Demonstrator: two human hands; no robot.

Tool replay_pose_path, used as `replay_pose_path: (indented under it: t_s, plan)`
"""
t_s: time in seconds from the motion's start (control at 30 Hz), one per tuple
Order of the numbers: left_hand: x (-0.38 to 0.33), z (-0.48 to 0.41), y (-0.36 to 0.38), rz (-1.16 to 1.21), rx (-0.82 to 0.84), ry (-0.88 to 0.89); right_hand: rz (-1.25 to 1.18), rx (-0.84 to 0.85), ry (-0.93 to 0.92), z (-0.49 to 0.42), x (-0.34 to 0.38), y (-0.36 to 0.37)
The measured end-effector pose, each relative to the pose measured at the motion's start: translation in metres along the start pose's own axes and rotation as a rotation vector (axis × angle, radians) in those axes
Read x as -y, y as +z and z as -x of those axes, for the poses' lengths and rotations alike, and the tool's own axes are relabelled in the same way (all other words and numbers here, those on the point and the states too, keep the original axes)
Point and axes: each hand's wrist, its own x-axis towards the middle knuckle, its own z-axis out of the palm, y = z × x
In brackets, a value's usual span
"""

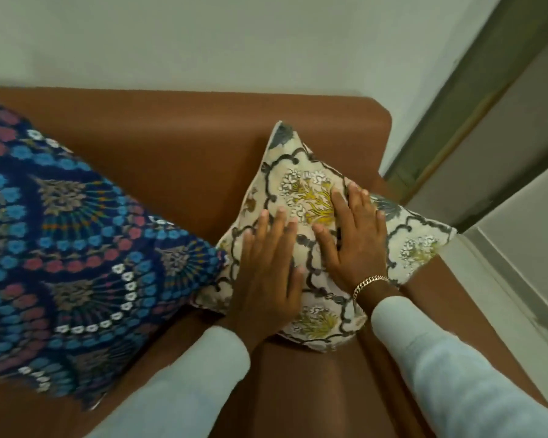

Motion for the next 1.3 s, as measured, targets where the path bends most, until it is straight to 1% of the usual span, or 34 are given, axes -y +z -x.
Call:
replay_pose_path:
  t_s: [0.03,0.07,0.13,0.17,0.2,0.23,0.3,0.33,0.37,0.4,0.43,0.5,0.53,0.57,0.6,0.67,0.73,0.8,1.0,1.13,1.23,1.3]
  plan:
    - [-0.005,-0.012,0.016,-0.042,0.054,0.013,0.045,0.052,0.083,-0.004,-0.021,0.003]
    - [-0.008,-0.025,0.029,-0.099,0.084,0.007,0.056,0.091,0.226,-0.008,-0.041,0.006]
    - [-0.010,-0.048,0.048,-0.207,0.088,-0.032,-0.014,0.056,0.544,-0.018,-0.071,0.008]
    - [-0.008,-0.056,0.050,-0.248,0.066,-0.041,-0.046,-0.004,0.587,-0.021,-0.075,0.009]
    - [-0.009,-0.065,0.053,-0.274,0.045,-0.035,-0.062,-0.072,0.519,-0.020,-0.074,0.011]
    - [-0.008,-0.073,0.057,-0.296,0.032,-0.014,-0.077,-0.122,0.378,-0.018,-0.067,0.012]
    - [-0.005,-0.083,0.058,-0.340,0.033,0.042,-0.076,-0.098,0.072,-0.008,-0.051,0.021]
    - [0.000,-0.086,0.057,-0.366,0.047,0.078,-0.058,-0.056,0.008,-0.002,-0.048,0.027]
    - [0.006,-0.088,0.053,-0.388,0.062,0.111,-0.051,-0.019,0.037,0.001,-0.048,0.031]
    - [0.013,-0.089,0.048,-0.399,0.074,0.126,-0.058,-0.001,0.129,0.000,-0.053,0.033]
    - [0.021,-0.090,0.041,-0.400,0.070,0.119,-0.083,0.004,0.265,-0.004,-0.058,0.033]
    - [0.034,-0.093,0.024,-0.355,0.023,0.037,-0.192,-0.049,0.524,-0.015,-0.062,0.026]
    - [0.040,-0.094,0.013,-0.312,0.000,-0.021,-0.267,-0.119,0.576,-0.020,-0.056,0.021]
    - [0.045,-0.094,0.002,-0.265,-0.020,-0.069,-0.320,-0.198,0.559,-0.023,-0.045,0.014]
    - [0.049,-0.093,-0.010,-0.224,-0.032,-0.096,-0.341,-0.261,0.484,-0.024,-0.029,0.009]
    - [0.055,-0.087,-0.035,-0.187,-0.043,-0.070,-0.367,-0.303,0.284,-0.022,0.010,0.001]
    - [0.061,-0.074,-0.062,-0.175,-0.056,0.000,-0.392,-0.277,0.110,-0.018,0.053,-0.002]
    - [0.071,-0.057,-0.094,-0.167,-0.087,0.032,-0.439,-0.233,-0.013,-0.014,0.098,-0.001]
    - [0.147,0.018,-0.229,-0.178,-0.233,-0.009,-0.601,-0.134,-0.235,0.001,0.266,0.011]
    - [0.208,0.075,-0.331,-0.241,-0.315,-0.106,-0.771,-0.070,-0.372,0.012,0.406,0.024]
    - [0.266,0.123,-0.399,-0.295,-0.391,-0.219,-0.800,-0.017,-0.482,0.025,0.508,0.041]
    - [0.304,0.153,-0.429,-0.351,-0.447,-0.281,-0.800,0.029,-0.486,0.037,0.558,0.056]
